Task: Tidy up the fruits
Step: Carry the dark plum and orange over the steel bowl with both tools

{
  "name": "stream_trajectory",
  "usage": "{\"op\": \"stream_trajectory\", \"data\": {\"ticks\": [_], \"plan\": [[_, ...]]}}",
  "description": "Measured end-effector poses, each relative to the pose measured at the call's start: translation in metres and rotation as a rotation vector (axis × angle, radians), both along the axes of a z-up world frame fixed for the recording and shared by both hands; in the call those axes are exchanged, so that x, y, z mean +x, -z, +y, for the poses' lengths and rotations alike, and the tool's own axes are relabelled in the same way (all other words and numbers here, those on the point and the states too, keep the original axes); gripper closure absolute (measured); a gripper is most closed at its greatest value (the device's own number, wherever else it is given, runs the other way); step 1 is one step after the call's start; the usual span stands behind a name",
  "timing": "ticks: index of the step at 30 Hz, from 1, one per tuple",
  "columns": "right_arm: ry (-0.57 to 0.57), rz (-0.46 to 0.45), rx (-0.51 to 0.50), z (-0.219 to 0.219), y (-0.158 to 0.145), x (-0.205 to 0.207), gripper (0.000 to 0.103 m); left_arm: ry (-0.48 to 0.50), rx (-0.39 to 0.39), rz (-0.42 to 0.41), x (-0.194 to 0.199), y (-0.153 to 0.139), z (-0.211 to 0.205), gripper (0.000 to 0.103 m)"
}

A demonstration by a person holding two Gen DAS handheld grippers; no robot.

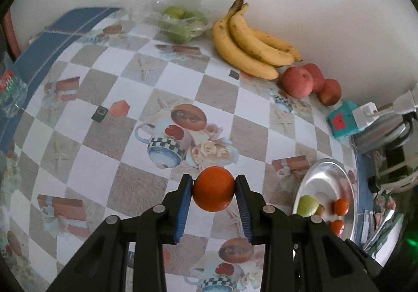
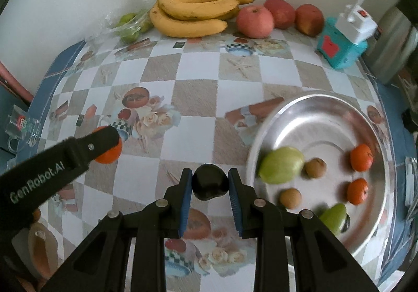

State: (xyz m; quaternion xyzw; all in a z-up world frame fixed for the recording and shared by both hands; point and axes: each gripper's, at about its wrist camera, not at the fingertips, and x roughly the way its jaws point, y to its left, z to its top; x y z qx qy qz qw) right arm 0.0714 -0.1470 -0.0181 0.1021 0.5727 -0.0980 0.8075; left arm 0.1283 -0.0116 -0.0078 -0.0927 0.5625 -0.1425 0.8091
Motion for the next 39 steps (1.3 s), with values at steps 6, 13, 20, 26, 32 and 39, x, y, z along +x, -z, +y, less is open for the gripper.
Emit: {"op": "stream_trajectory", "data": {"ticks": [6,13,20,26,32,39], "plan": [[0.042,-0.050,0.012,-0.013,-0.019,-0.022,0.074,0.024,-0.007,-0.040,-0.012,-0.019,-0.006,0.067],[0.074,-0.098,0.033,-0.024,-0.033,-0.036,0.074,0.055,0.014,-0.082,-0.027,-0.033,-0.020,0.067],[0.109,-0.110,0.048,-0.045,-0.036,-0.043,0.074,0.082,0.057,-0.111,-0.036,-0.038,-0.038,0.067],[0.189,-0.097,0.079,-0.081,-0.030,-0.054,0.074,0.145,0.080,-0.123,-0.045,-0.039,-0.065,0.067],[0.289,-0.098,0.080,-0.119,-0.030,-0.068,0.074,0.244,0.074,-0.136,-0.062,-0.038,-0.099,0.067],[0.379,-0.111,0.089,-0.149,-0.029,-0.088,0.074,0.342,0.018,-0.119,-0.079,-0.035,-0.129,0.067]]}}
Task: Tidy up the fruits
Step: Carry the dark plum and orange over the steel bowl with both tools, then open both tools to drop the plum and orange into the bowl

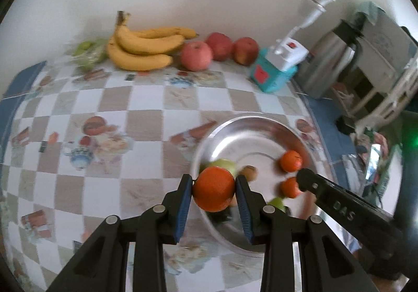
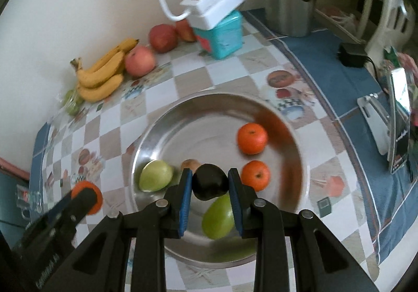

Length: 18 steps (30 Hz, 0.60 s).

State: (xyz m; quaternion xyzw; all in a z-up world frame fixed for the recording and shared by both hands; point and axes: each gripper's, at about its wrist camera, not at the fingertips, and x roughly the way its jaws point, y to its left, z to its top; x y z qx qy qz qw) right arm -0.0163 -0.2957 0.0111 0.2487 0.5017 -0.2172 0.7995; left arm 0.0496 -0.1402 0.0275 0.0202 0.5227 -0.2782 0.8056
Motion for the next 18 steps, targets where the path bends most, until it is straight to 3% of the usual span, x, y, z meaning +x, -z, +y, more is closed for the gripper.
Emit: {"op": "stream_trajectory", "data": {"ticks": [18], "plan": [[-0.027,0.036,0.059,0.000,0.028,0.010,0.074,0.030,0.036,0.029,0.005,0.037,-0.019,0.067]]}}
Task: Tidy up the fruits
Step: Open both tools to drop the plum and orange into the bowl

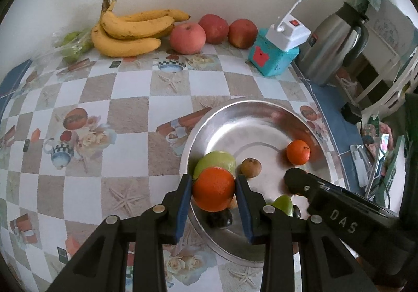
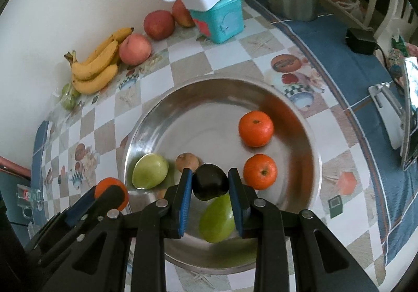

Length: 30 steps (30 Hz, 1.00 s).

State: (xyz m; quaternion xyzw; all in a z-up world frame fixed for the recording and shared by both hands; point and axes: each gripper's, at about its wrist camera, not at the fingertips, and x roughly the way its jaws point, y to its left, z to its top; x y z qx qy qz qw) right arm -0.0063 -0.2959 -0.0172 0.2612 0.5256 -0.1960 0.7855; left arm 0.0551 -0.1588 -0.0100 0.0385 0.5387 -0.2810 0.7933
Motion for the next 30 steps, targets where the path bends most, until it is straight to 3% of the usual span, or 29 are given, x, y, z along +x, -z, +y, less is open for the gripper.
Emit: {"op": "stream_trajectory", "data": {"ticks": [9,25,30], "plan": [[-0.017,0.058,0.017,0.002,0.019,0.005,0.073,-0.002,0.035,0.028,0.001,0.013,-0.002,0.067],[-0.016,0.084,-0.004,0.003,0.020,0.008,0.071,-0.004,0.043,0.035,0.001,0.014,-0.003,0.065],[-0.011,0.078,-0.010,0.002,0.017,0.007,0.067,-0.011,0.039,0.027,0.002,0.011,-0.001,0.057]]}}
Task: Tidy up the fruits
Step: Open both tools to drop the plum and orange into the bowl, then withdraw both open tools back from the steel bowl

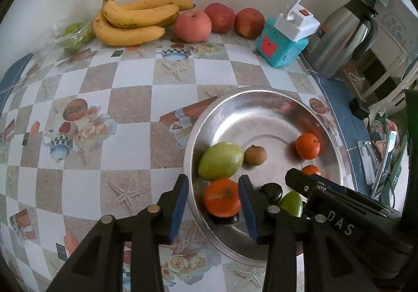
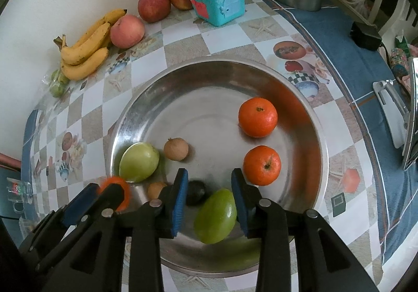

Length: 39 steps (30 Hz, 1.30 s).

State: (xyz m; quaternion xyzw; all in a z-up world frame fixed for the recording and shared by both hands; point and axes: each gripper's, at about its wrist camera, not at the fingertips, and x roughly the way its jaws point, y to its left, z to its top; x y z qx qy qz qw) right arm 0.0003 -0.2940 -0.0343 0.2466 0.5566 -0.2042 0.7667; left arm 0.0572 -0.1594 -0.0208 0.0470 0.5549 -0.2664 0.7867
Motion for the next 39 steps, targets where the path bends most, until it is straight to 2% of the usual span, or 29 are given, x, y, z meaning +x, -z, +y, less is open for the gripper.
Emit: {"op": "stream_trajectory", "data": {"ticks": [8,14,16,17,18,19,21,23,25,27,31,35,39], "plan": [[-0.001,-0.002,-0.005,-0.002,-0.002,-0.001,0.067,-0.007,-0.010,0.004,0.002,-0.003,0.002,0.056],[-0.008,0.004,-0.012,-0.001,-0.004,-0.001,0.067,-0.044,-0.002,0.006,0.008,-0.004,0.010,0.049],[-0.013,0.010,-0.015,0.000,-0.004,0.001,0.059,-0.075,0.010,0.004,0.013,-0.004,0.016,0.044],[-0.016,0.015,-0.018,0.001,-0.003,0.001,0.051,-0.091,0.019,0.002,0.014,-0.004,0.018,0.042],[-0.020,0.021,-0.024,0.002,-0.003,0.002,0.044,-0.113,0.034,-0.006,0.016,-0.005,0.022,0.035],[-0.023,0.028,-0.033,0.003,-0.003,0.003,0.043,-0.137,0.053,-0.018,0.018,-0.006,0.025,0.027],[-0.034,0.045,-0.048,0.005,-0.002,0.005,0.043,-0.186,0.090,-0.035,0.022,-0.006,0.033,0.018],[-0.045,0.059,-0.064,0.007,-0.001,0.006,0.040,-0.232,0.117,-0.037,0.026,-0.004,0.041,0.014],[-0.059,0.074,-0.089,0.010,-0.001,0.007,0.031,-0.267,0.139,-0.038,0.029,-0.002,0.049,0.006],[-0.067,0.076,-0.106,0.011,-0.002,0.009,0.029,-0.296,0.167,-0.040,0.032,0.001,0.055,0.001],[-0.081,0.072,-0.124,0.014,-0.005,0.010,0.026,-0.339,0.221,-0.029,0.036,0.009,0.065,0.000],[-0.089,0.062,-0.155,0.017,-0.008,0.010,0.021,-0.357,0.242,-0.021,0.039,0.014,0.070,0.000],[-0.092,0.011,-0.159,0.019,-0.015,0.010,0.018,-0.371,0.247,-0.033,0.040,0.012,0.074,0.000]]}}
